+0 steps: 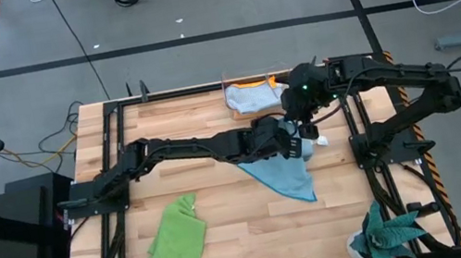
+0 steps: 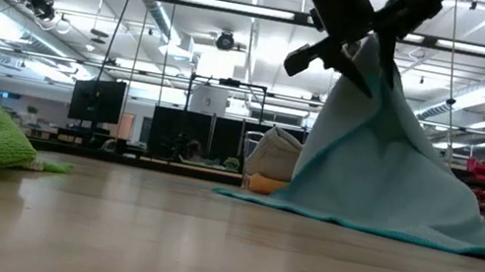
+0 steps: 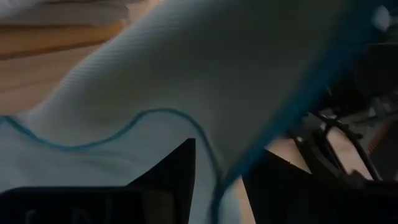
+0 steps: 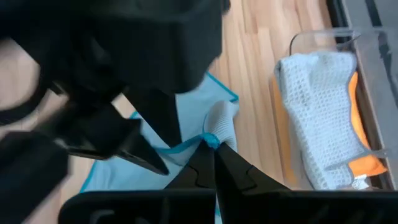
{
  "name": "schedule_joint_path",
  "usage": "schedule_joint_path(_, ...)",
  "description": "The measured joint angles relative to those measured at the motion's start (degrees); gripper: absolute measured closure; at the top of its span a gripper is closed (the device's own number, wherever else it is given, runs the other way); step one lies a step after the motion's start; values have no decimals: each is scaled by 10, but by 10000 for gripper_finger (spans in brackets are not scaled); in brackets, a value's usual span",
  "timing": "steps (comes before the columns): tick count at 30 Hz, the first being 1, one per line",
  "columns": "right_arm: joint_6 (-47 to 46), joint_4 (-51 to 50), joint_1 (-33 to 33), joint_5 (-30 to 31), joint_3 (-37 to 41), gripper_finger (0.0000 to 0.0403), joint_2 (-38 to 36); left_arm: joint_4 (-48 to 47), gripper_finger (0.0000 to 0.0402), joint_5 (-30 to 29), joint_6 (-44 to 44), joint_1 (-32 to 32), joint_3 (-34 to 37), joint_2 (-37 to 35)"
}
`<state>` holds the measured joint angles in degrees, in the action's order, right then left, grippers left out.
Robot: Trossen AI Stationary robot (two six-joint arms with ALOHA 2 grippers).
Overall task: Fold microfiber towels
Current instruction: Fold the blue microfiber cloth
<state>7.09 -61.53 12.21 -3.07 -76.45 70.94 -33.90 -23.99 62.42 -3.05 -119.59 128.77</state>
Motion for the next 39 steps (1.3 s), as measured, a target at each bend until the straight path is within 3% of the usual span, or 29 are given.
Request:
schedule_joint_path(12,-4,-12,0,0,-32,403,0,7,281,-36,-1,-1,0,0)
schedule_joint_path(22,-3,-23,0,0,-32,403,0,7,390,-60,-1,-12,0,0)
schedule_joint_path(31,20,-54,23,5,-32,403,0,-4,393,-102,-2,-38,0,-21)
schedule_joint_path(39,26,-77,28,-2,-32,403,-1,-93,395,-173,2,-56,0,-72)
